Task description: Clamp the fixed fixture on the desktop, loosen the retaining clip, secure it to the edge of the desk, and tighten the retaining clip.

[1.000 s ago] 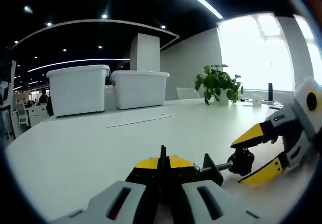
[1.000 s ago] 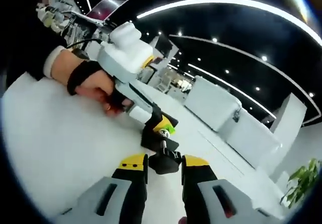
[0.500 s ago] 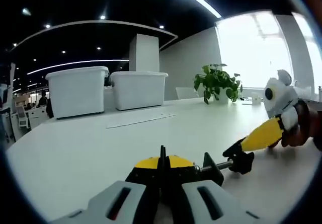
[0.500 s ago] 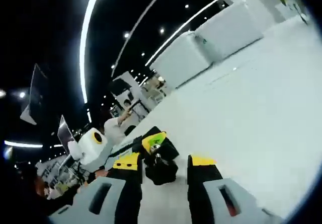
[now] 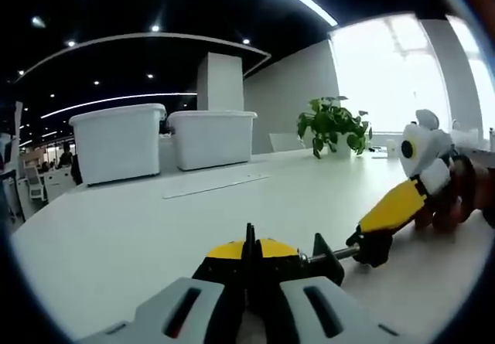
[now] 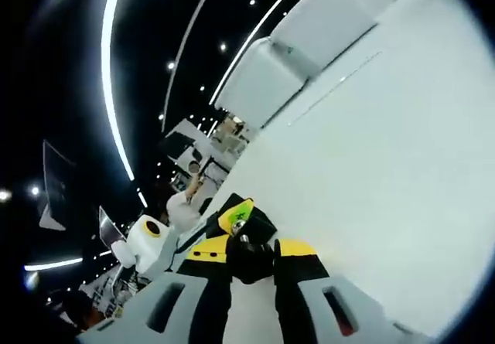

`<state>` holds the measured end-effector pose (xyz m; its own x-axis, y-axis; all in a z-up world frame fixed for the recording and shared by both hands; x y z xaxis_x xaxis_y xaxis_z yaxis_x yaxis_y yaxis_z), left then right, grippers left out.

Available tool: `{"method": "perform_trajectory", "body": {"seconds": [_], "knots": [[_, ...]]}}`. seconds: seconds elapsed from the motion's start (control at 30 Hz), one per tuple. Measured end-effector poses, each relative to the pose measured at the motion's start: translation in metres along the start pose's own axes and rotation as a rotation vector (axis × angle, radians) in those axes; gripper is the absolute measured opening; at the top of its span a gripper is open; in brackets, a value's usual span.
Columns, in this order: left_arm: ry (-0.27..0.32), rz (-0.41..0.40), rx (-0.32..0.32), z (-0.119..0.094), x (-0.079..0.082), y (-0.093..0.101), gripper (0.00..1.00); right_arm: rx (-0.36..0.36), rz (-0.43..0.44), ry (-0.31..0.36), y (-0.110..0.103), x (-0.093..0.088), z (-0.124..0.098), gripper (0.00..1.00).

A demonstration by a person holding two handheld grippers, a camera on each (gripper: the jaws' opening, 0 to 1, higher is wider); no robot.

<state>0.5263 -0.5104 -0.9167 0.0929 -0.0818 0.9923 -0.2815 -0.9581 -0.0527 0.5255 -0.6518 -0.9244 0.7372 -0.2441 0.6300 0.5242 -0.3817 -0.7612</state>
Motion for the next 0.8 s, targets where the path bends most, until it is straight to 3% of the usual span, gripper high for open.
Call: {"method": "perform_trajectory", "body": {"seconds": [0.13, 0.37, 0.43, 0.6, 0.8], "knots": [[-0.001, -0.001, 0.002, 0.001, 0.0, -0.001, 0.04, 0.011, -0.045, -0.002, -0.002, 0.0, 0.002, 0.18], [-0.004, -0.012, 0.005, 0.002, 0.001, -0.001, 0.04, -0.013, -0.357, 0.018, -0.01, 0.003, 0.002, 0.17], [-0.004, -0.015, 0.005, 0.003, 0.001, -0.001, 0.04, -0.03, -0.496, 0.025, -0.015, 0.002, 0.002, 0.17], [-0.003, -0.019, 0.007, 0.002, 0.001, -0.002, 0.04, -0.079, -0.939, 0.045, -0.029, -0.006, 0.002, 0.17], [-0.001, -0.016, 0.008, 0.003, 0.001, -0.002, 0.04, -0.117, -1.199, 0.057, -0.036, -0.015, -0.003, 0.17]]}}
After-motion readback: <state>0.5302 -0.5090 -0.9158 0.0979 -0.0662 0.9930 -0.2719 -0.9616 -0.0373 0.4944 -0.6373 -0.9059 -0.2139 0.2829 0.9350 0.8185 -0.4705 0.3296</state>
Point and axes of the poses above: the point that each gripper's makers call its tool centre point, and the gripper's own axes: z roughly forward along the fingers, y roughly to its right, x roughly out of its top, the point moved 6 cm from there along -z, roughly backward along the fingers, and after that the axes turned 4 degrees about x, right-handed, at the moved point
